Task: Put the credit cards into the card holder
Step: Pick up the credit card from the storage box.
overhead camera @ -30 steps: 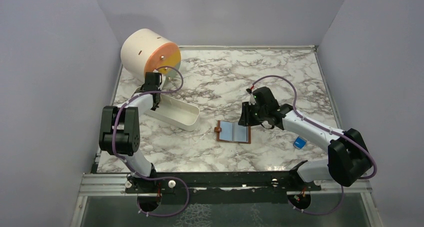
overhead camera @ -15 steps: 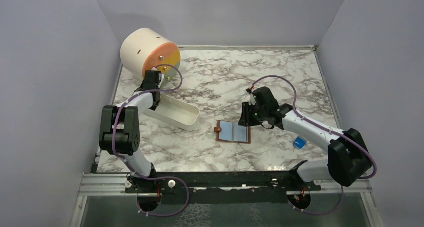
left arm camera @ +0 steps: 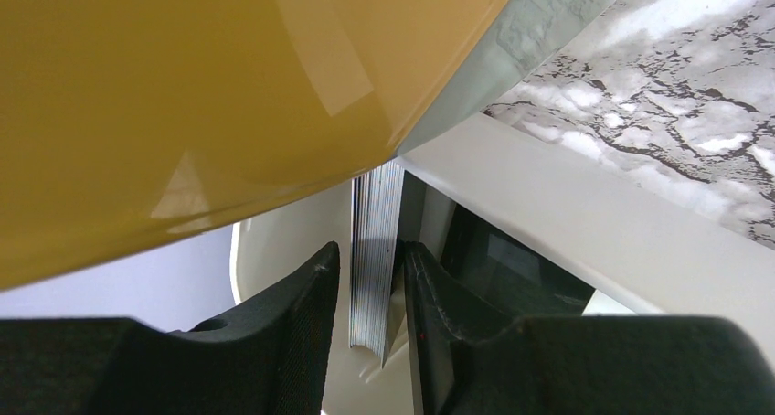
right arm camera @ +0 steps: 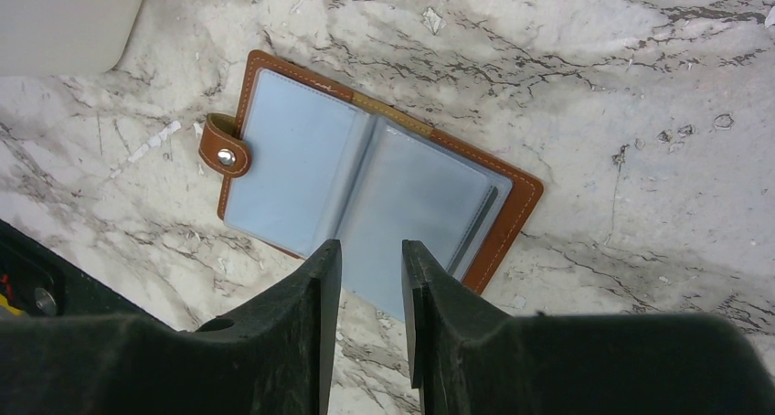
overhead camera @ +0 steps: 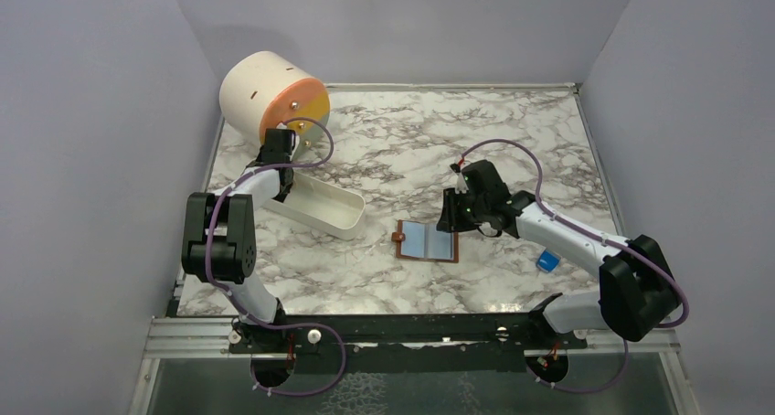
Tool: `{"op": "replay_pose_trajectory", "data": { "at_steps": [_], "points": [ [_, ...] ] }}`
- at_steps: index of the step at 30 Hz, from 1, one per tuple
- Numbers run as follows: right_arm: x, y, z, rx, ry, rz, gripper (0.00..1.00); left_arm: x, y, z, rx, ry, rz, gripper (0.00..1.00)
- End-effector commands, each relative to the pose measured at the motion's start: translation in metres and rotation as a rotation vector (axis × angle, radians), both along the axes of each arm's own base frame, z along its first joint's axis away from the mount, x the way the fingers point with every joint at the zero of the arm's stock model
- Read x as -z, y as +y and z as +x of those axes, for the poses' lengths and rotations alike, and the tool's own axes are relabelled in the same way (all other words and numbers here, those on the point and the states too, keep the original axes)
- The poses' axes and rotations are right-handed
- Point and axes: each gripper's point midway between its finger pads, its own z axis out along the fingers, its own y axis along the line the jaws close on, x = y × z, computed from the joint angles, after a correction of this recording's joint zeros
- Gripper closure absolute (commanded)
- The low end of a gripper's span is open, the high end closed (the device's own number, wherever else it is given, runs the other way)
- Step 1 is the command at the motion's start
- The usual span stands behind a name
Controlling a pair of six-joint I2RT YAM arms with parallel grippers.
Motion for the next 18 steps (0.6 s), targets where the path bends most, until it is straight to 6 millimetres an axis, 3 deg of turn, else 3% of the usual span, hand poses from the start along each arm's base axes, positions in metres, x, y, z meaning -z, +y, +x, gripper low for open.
{"op": "replay_pose_trajectory", "data": {
  "at_steps": [1, 18],
  "points": [
    [-0.0026, 0.0003, 0.0002, -0.004, -0.027, 0.007, 0.69, -0.0112, 0.0092, 0.0082, -0.037, -0.032, 0.040, 0.65],
    [0.0023, -0.0013, -0.0031, -0.009, -0.016, 0.001, 0.70, -0.0192, 0.0114, 0.0096, -0.037, -0.042, 0.055, 0.64]
  ]
}}
